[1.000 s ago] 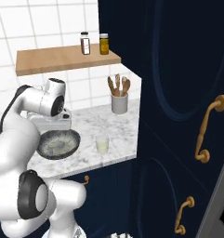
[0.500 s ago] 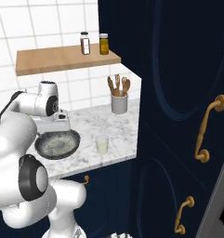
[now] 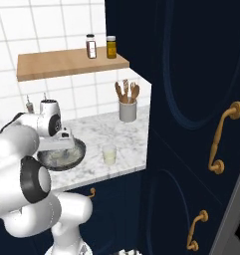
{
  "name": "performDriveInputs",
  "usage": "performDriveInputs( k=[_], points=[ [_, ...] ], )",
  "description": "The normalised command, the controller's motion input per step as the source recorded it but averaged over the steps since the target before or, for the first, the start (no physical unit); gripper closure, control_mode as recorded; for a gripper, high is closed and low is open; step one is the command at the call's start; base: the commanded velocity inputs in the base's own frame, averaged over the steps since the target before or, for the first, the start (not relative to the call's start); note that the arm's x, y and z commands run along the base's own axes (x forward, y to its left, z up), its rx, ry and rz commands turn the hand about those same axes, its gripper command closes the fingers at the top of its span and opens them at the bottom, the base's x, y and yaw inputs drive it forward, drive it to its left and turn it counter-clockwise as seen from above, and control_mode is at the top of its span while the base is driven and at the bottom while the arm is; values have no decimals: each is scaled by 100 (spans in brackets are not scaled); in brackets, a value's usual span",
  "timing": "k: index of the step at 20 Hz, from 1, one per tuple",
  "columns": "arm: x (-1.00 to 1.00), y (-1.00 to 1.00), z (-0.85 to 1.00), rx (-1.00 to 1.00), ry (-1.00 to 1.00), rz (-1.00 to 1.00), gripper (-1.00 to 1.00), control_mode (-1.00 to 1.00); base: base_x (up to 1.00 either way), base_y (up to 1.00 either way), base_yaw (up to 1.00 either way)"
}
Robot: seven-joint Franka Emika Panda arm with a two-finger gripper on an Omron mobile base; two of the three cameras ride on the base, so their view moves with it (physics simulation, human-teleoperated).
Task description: Grab a lemon wedge from the fridge and one ice cube from the ice bowl, and put them in the glass of lemonade.
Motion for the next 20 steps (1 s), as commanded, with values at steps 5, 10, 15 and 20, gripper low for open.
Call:
performDriveInputs(
  k=[5,10,15,20],
  points=[
    [6,13,-24,-3,0,-5,-100,-100,0,0,0],
    [18,0,-28,0,0,-1,-100,-100,0,0,0],
    [12,2,-20,0,0,0,-100,-100,0,0,0],
    [18,5,-3,-2,0,0,-100,-100,0,0,0]
  ],
)
